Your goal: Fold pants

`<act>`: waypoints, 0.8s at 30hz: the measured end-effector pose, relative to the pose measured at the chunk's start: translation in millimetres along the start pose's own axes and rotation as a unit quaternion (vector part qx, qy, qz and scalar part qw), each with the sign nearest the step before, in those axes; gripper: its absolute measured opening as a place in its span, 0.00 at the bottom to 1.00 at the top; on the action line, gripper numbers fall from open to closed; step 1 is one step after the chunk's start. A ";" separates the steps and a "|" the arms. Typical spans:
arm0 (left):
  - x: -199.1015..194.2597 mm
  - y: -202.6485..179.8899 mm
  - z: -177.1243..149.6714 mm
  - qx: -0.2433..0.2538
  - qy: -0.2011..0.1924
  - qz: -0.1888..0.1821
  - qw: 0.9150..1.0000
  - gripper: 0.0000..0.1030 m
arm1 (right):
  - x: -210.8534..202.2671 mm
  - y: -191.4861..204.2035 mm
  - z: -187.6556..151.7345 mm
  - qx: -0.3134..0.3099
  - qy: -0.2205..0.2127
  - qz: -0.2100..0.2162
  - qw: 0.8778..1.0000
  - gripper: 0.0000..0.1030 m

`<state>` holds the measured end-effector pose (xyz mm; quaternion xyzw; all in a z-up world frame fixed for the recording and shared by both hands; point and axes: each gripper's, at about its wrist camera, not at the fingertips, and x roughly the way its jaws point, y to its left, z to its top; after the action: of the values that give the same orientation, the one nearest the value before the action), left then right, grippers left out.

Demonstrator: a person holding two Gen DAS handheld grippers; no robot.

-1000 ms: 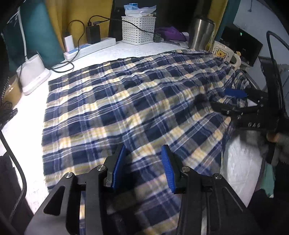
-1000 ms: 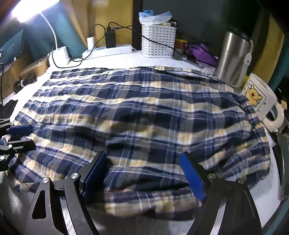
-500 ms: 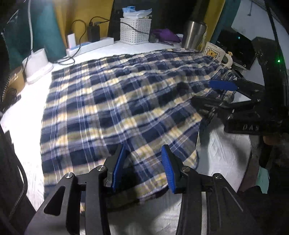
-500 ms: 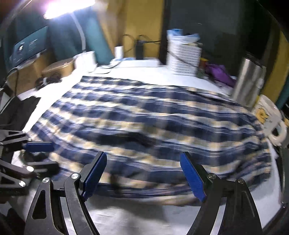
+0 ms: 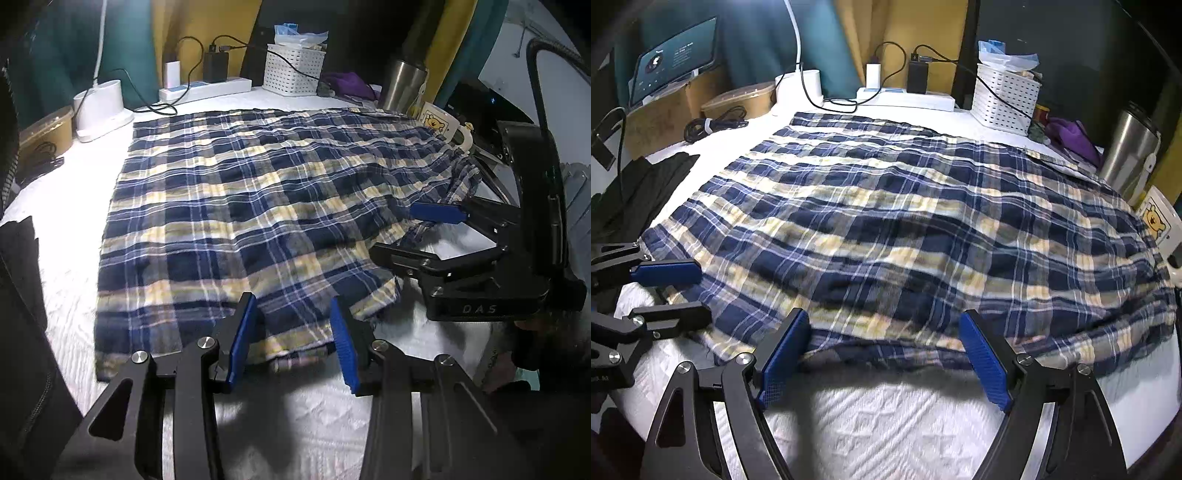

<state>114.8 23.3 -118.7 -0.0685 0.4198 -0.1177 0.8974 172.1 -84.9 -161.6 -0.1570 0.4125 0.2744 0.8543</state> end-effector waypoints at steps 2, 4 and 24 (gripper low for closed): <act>-1.6 0.8 -1.8 0.000 0.000 0.002 1.000 0.39 | -3.3 0.4 -4.0 0.001 -0.002 -0.002 1.000 0.82; -3.5 1.4 -4.0 0.001 0.001 0.007 1.000 0.39 | -6.9 1.0 -7.9 0.002 -0.003 0.000 1.000 0.82; -38.0 73.0 -7.6 -0.096 -0.022 0.097 0.990 0.41 | -33.6 -21.5 -26.6 0.025 -0.007 -0.004 1.000 0.82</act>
<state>96.6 103.7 -111.7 -0.1158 0.4135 0.0125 0.9030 151.4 -126.7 -150.4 -0.1351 0.4126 0.2620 0.8619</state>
